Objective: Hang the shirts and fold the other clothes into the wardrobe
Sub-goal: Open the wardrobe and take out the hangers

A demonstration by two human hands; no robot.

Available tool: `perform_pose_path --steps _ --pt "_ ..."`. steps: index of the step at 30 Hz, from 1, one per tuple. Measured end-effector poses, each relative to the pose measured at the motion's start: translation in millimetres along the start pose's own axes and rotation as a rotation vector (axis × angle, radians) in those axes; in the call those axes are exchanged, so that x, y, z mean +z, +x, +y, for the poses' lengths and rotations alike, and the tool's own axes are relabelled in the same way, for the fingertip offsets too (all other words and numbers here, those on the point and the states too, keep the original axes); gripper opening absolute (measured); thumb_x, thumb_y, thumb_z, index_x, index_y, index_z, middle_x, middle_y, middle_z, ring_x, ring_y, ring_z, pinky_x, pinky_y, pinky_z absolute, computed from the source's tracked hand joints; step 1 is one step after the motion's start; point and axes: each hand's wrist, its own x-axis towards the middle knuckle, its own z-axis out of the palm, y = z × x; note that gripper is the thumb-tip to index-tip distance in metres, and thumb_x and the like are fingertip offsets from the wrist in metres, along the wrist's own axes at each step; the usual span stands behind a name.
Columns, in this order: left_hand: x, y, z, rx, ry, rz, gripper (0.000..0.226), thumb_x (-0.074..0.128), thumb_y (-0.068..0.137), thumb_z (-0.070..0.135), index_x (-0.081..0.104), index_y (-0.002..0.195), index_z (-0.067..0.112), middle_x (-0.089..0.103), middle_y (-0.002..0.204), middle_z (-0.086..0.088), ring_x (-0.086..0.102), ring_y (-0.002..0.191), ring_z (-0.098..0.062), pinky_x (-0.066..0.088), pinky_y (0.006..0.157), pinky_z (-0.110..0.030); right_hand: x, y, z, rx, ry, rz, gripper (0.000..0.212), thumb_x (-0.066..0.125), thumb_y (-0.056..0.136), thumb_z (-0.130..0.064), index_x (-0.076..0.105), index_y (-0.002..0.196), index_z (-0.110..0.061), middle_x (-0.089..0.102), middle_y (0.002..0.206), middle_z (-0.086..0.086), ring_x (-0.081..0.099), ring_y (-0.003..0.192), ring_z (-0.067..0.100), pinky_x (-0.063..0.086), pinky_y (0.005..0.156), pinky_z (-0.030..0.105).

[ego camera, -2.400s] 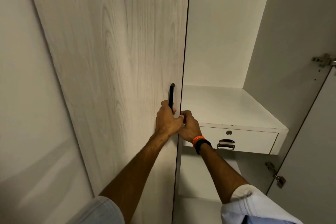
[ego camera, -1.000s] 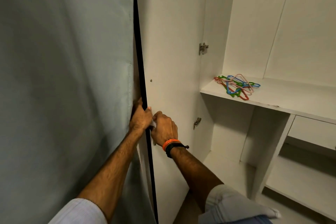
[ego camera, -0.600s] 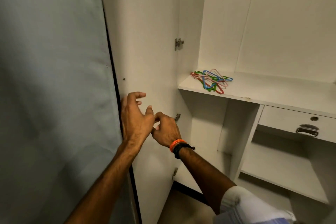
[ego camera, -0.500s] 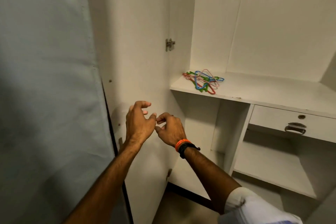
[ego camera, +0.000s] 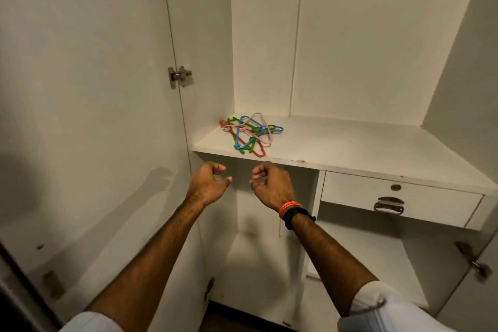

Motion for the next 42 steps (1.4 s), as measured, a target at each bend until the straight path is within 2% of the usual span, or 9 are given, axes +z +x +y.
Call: perform_pose_path --steps 9,21,25,30,33,36,38,40,42 --pt "54 83 32 -0.053 -0.076 -0.001 0.031 0.072 0.088 0.018 0.059 0.115 0.010 0.061 0.112 -0.003 0.056 0.103 -0.015 0.047 0.081 -0.024 -44 108 47 0.020 -0.051 0.017 0.021 0.074 0.084 -0.016 0.064 0.102 -0.020 0.063 0.085 -0.012 0.063 0.087 0.010 0.053 0.085 0.027" --pt "117 259 16 -0.137 -0.088 -0.051 0.028 0.072 0.086 0.013 0.064 0.112 0.008 0.066 0.113 -0.009 0.062 0.103 -0.021 0.053 0.093 -0.034 -3 276 93 0.142 -0.302 -0.060 0.050 0.067 0.090 -0.042 0.055 0.128 -0.012 0.064 0.122 0.008 0.061 0.108 0.026 0.050 0.091 0.036" --pt "134 306 6 -0.169 -0.073 -0.109 0.019 0.070 0.087 0.014 0.063 0.104 0.012 0.069 0.107 -0.010 0.068 0.096 -0.024 0.058 0.086 -0.038 23 325 109 0.208 -0.302 -0.110 0.055 0.064 0.090 -0.047 0.052 0.128 -0.008 0.063 0.121 0.011 0.062 0.107 0.027 0.054 0.090 0.037" --pt "147 338 5 -0.254 -0.057 -0.159 0.023 0.068 0.091 0.020 0.059 0.105 0.006 0.071 0.093 -0.012 0.068 0.062 -0.015 0.058 0.056 -0.024 44 358 125 0.208 -0.232 -0.080 0.039 0.063 0.092 -0.029 0.055 0.116 0.001 0.068 0.109 0.016 0.066 0.100 0.032 0.056 0.086 0.040" --pt "155 348 5 -0.281 -0.037 -0.173 0.040 0.069 0.089 0.035 0.060 0.108 0.000 0.073 0.084 -0.010 0.071 0.064 -0.019 0.061 0.063 -0.032 47 368 132 0.174 -0.142 -0.083 0.017 0.057 0.092 -0.013 0.059 0.104 0.000 0.069 0.101 0.019 0.068 0.093 0.035 0.057 0.083 0.044" --pt "165 351 14 -0.328 -0.323 -0.123 0.038 0.069 0.090 0.033 0.061 0.109 0.001 0.074 0.095 -0.015 0.071 0.070 -0.019 0.059 0.055 -0.029 51 371 134 0.089 -0.006 -0.062 0.014 0.055 0.093 -0.014 0.058 0.097 -0.001 0.069 0.092 0.021 0.068 0.084 0.038 0.058 0.074 0.048" --pt "164 352 32 -0.369 -0.645 -0.080 0.022 0.062 0.096 0.022 0.063 0.101 0.001 0.072 0.101 -0.018 0.068 0.070 -0.018 0.059 0.061 -0.029 52 367 128 0.016 0.089 -0.041 0.014 0.054 0.095 -0.015 0.057 0.100 -0.002 0.068 0.081 0.014 0.068 0.070 0.028 0.058 0.063 0.035" --pt "160 356 49 -0.365 -0.939 -0.009 0.021 0.050 0.100 0.010 0.059 0.112 -0.005 0.073 0.089 -0.016 0.064 0.056 -0.013 0.055 0.048 -0.023 51 363 119 -0.002 0.198 -0.082 0.012 0.055 0.097 -0.015 0.057 0.104 -0.005 0.067 0.069 0.007 0.062 0.050 0.012 0.051 0.049 0.021" --pt "149 362 60 -0.301 -1.073 0.102 0.022 0.040 0.102 0.002 0.054 0.118 0.000 0.069 0.079 -0.010 0.048 0.039 -0.006 0.038 0.034 -0.016 56 363 111 0.032 0.301 -0.131 0.017 0.053 0.099 -0.024 0.057 0.097 -0.007 0.069 0.066 0.009 0.063 0.047 0.013 0.055 0.052 0.027"
